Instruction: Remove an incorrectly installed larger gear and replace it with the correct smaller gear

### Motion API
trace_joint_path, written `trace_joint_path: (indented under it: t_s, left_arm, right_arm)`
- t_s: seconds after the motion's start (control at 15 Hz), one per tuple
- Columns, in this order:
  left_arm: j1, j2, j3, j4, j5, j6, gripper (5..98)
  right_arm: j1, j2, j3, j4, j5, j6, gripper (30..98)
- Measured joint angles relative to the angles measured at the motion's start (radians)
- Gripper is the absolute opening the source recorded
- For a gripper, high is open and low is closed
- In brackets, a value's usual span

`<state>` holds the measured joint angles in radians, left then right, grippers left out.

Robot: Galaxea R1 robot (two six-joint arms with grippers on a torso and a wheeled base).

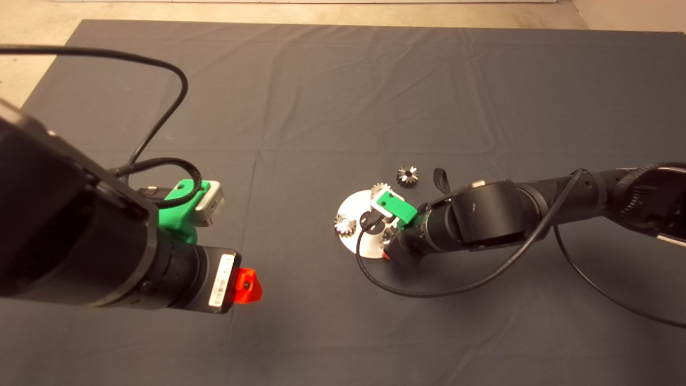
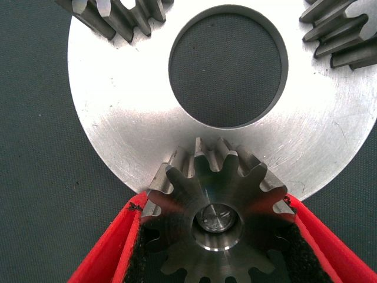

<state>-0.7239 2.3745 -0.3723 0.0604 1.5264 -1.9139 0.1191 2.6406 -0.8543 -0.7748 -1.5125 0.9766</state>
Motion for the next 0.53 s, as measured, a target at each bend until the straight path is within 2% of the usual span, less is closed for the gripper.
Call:
trace_joint_path:
  t_s: [0.53]
  left_arm:
    - [0.000,0.000,0.000,0.000,0.000,0.000,97.8]
  right_arm:
    - [0.000,0.003,0.000,0.000,-0.005,0.000,49.3]
